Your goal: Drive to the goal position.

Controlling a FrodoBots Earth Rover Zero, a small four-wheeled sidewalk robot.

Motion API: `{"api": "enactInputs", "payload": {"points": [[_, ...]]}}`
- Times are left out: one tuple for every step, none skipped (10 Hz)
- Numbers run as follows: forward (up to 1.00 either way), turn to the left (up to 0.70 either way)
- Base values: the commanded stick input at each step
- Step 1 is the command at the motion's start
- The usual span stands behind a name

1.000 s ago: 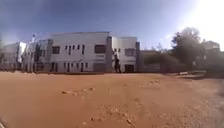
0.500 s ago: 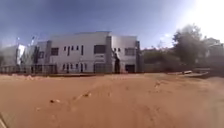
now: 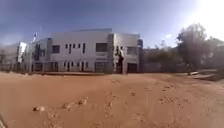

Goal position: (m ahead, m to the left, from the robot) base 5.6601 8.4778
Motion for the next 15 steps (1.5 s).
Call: {"api": "enactInputs", "payload": {"points": [[1.00, -0.19], [1.00, -0.23], [1.00, -0.26], [1.00, -0.16], [1.00, -0.06], [1.00, 0.00], [1.00, 0.00], [1.00, 0.00], [1.00, 0.00], [1.00, 0.00], [1.00, -0.11], [1.00, -0.24], [1.00, -0.27], [1.00, -0.27], [0.00, -0.45]]}}
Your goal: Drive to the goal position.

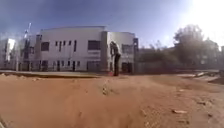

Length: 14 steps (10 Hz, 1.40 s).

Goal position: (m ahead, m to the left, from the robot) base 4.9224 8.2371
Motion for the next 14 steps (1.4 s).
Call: {"api": "enactInputs", "payload": {"points": [[0.00, -0.45], [0.00, -0.45], [0.00, -0.45], [0.00, -0.45], [0.23, -0.41], [0.66, -0.33], [0.90, -0.24], [0.42, -0.11], [0.00, 0.00], [0.00, 0.00], [0.00, 0.00], [0.00, -0.45], [0.00, -0.45], [0.00, -0.45]]}}
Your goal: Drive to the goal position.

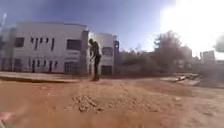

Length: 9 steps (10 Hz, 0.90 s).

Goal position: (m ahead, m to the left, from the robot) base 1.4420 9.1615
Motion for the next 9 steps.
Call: {"api": "enactInputs", "payload": {"points": [[0.00, -0.45], [0.00, -0.45], [0.00, -0.45], [0.00, -0.45], [0.00, -0.45], [0.00, -0.45], [0.00, -0.45], [0.00, -0.45], [0.00, -0.45]]}}
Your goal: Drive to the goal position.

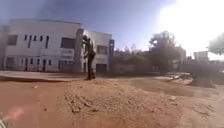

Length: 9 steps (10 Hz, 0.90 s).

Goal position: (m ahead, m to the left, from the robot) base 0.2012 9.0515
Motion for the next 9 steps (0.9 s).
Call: {"api": "enactInputs", "payload": {"points": [[0.00, -0.45], [0.00, 0.00], [0.00, 0.00], [1.00, 0.00], [1.00, 0.00], [1.00, 0.00], [1.00, 0.00], [1.00, 0.00], [1.00, 0.00]]}}
